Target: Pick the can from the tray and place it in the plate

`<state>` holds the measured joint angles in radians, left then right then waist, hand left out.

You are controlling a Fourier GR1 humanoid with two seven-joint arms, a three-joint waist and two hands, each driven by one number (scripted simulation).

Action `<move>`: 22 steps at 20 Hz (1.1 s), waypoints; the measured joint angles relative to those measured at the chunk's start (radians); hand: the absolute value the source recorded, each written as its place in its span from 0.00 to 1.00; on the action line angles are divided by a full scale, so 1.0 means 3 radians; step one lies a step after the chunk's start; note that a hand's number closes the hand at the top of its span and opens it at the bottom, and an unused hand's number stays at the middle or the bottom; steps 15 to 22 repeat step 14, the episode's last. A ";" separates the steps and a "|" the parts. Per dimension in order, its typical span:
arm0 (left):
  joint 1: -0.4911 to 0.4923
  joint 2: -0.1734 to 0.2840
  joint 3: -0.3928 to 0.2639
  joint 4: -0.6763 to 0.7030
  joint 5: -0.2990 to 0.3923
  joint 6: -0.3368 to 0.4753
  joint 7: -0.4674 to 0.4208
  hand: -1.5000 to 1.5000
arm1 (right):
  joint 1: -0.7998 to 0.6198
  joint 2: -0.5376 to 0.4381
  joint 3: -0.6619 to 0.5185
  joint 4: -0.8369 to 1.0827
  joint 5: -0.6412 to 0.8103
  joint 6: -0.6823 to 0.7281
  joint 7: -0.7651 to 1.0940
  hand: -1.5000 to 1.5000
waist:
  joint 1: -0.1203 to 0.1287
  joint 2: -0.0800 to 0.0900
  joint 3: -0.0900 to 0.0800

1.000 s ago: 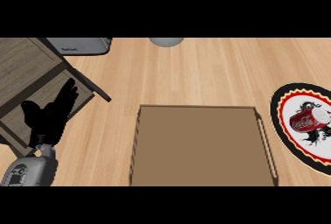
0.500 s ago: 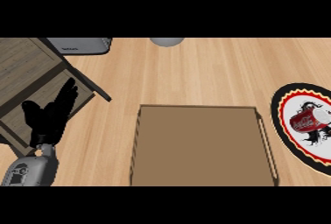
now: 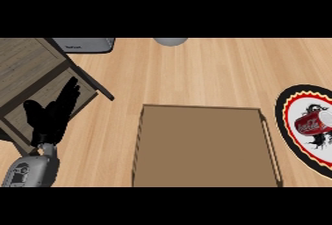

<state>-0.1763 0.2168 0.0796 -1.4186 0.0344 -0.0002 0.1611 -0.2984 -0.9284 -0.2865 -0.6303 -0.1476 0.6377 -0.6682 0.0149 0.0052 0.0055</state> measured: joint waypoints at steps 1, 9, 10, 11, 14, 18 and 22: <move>0.0013 -0.0014 -0.0015 -0.0016 -0.0008 0.0005 -0.0006 0.50 | 0.0008 -0.0012 0.0001 0.0030 -0.0008 -0.0013 -0.0020 0.00 | 0.0005 0.0002 0.0000; 0.0007 -0.0058 -0.0033 -0.0033 -0.0034 0.0039 0.0000 0.50 | 0.0014 -0.0173 0.0032 0.0206 -0.0042 -0.0070 -0.0116 0.00 | 0.0021 0.0010 0.0010; 0.0002 -0.0062 -0.0035 -0.0029 -0.0039 0.0042 -0.0001 0.50 | 0.0013 -0.0202 0.0040 0.0230 -0.0035 -0.0082 -0.0129 0.00 | 0.0024 0.0012 0.0011; -0.0009 -0.0065 -0.0038 -0.0038 -0.0035 0.0041 0.0022 0.50 | 0.0019 -0.0214 0.0056 0.0248 -0.0020 -0.0104 -0.0152 0.00 | 0.0029 0.0014 0.0011; 0.0002 -0.0055 -0.0028 -0.0047 -0.0023 0.0024 0.0017 0.50 | 0.0050 -0.0244 0.0107 0.0298 0.0017 -0.0154 -0.0210 0.00 | 0.0041 0.0018 0.0014; 0.0002 -0.0055 -0.0028 -0.0047 -0.0023 0.0024 0.0017 0.50 | 0.0050 -0.0244 0.0107 0.0298 0.0017 -0.0154 -0.0210 0.00 | 0.0041 0.0018 0.0014; 0.0002 -0.0055 -0.0028 -0.0047 -0.0023 0.0024 0.0017 0.50 | 0.0050 -0.0244 0.0107 0.0298 0.0017 -0.0154 -0.0210 0.00 | 0.0041 0.0018 0.0014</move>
